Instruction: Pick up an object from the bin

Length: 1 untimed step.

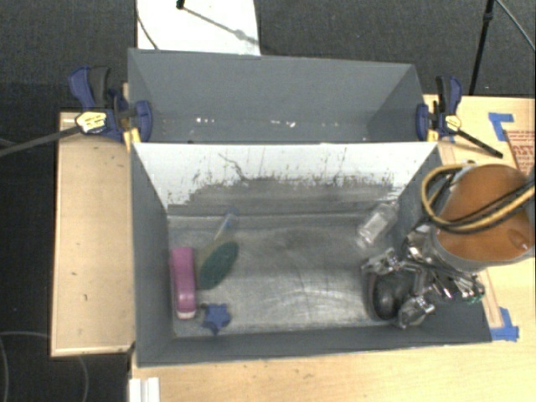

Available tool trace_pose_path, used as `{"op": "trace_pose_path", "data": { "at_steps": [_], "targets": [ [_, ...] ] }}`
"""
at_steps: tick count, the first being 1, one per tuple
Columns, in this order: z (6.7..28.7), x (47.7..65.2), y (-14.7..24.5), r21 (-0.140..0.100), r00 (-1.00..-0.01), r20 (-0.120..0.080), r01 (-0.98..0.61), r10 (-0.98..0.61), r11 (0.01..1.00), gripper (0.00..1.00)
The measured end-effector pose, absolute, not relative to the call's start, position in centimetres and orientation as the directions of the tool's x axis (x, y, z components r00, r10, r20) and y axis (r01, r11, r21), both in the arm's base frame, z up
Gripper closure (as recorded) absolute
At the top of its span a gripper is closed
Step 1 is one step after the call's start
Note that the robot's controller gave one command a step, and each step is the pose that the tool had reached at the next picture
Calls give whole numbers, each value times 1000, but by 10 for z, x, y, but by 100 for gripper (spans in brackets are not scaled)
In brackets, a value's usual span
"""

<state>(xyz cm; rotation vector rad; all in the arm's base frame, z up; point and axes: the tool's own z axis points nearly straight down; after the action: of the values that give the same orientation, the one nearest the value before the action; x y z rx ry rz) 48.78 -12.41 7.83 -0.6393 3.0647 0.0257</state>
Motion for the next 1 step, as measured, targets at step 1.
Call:
{"op": "trace_pose_path", "data": {
  "at_steps": [1],
  "targets": [
    [74,483,-105,-8,-837,-19,-547,-547,837,0]
  ]
}}
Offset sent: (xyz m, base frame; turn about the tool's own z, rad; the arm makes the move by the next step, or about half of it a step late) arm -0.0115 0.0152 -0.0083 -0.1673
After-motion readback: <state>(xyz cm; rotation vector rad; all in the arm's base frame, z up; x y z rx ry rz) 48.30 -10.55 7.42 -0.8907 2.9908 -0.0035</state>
